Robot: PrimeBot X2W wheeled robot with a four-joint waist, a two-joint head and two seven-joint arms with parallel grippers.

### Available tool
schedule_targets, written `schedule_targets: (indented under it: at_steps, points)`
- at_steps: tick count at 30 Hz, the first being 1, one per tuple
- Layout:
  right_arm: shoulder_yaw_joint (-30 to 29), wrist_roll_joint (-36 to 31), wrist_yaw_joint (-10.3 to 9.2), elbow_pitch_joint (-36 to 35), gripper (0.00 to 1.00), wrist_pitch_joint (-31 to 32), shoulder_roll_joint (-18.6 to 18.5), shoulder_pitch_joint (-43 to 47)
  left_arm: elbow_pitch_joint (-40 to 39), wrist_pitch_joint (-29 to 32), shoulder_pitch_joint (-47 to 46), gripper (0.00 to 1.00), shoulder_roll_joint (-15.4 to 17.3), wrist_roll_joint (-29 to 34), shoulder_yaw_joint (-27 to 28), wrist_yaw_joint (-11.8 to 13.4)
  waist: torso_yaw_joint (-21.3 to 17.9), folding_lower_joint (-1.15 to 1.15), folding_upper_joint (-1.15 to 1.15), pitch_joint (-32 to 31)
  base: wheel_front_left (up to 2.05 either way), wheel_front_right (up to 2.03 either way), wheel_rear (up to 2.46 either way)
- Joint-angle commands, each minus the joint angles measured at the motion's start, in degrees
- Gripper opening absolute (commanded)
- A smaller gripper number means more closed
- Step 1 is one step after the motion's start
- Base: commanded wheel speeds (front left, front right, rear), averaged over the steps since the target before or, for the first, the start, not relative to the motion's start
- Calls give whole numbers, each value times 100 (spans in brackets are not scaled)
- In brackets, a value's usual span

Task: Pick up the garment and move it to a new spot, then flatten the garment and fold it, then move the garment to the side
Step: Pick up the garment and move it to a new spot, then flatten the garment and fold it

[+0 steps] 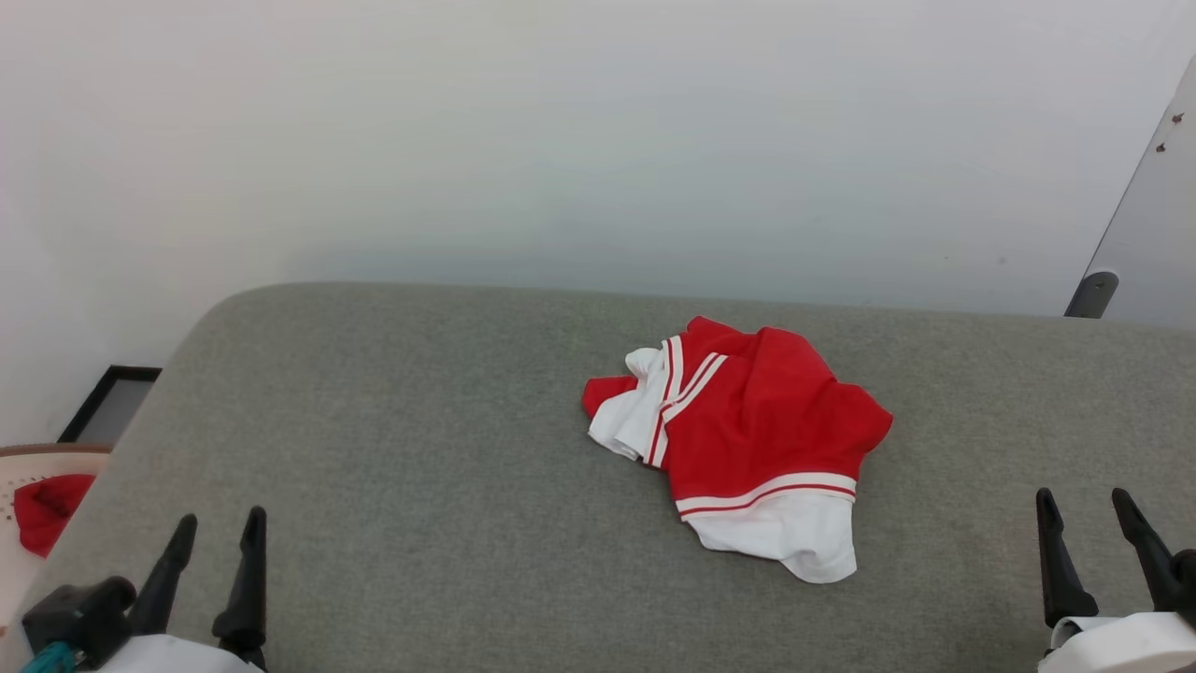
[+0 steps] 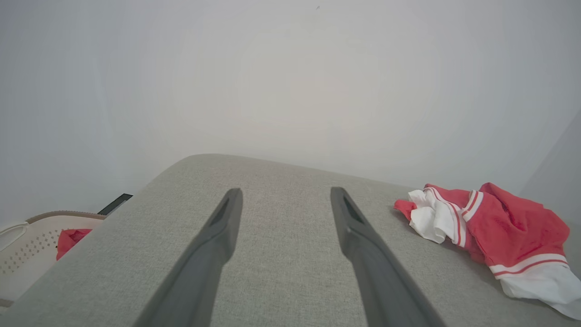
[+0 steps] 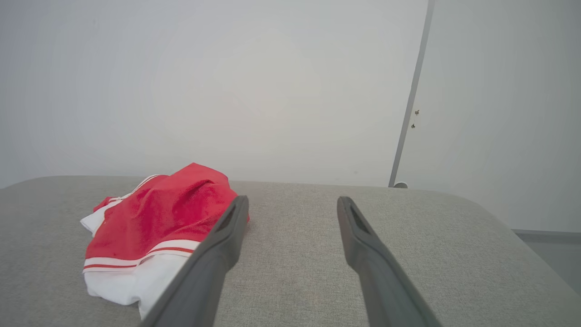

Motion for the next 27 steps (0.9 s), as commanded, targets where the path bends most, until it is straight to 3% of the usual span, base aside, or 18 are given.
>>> schedule_targets:
  at_steps: [1,10,19,27]
  points:
    - [-9,-4,-2,-34,100,9,45,98,12,-24,58,100,-42,95,53,-64,10,0,0,1,0,0,0]
    - [94,-29,-2,-111,100,74,72,-43,79,196,-179,100,-113,57,-10,-253,-77,0,0,108,0,0,0]
    - [406,-50,-2,-185,100,69,22,-417,-231,1724,-1102,100,44,-549,-358,-390,-476,0,0,437,0,0,0]
    - [614,-45,-2,-168,100,7,41,-741,-395,2915,-1920,100,148,-866,-608,-344,-933,0,0,813,0,0,0]
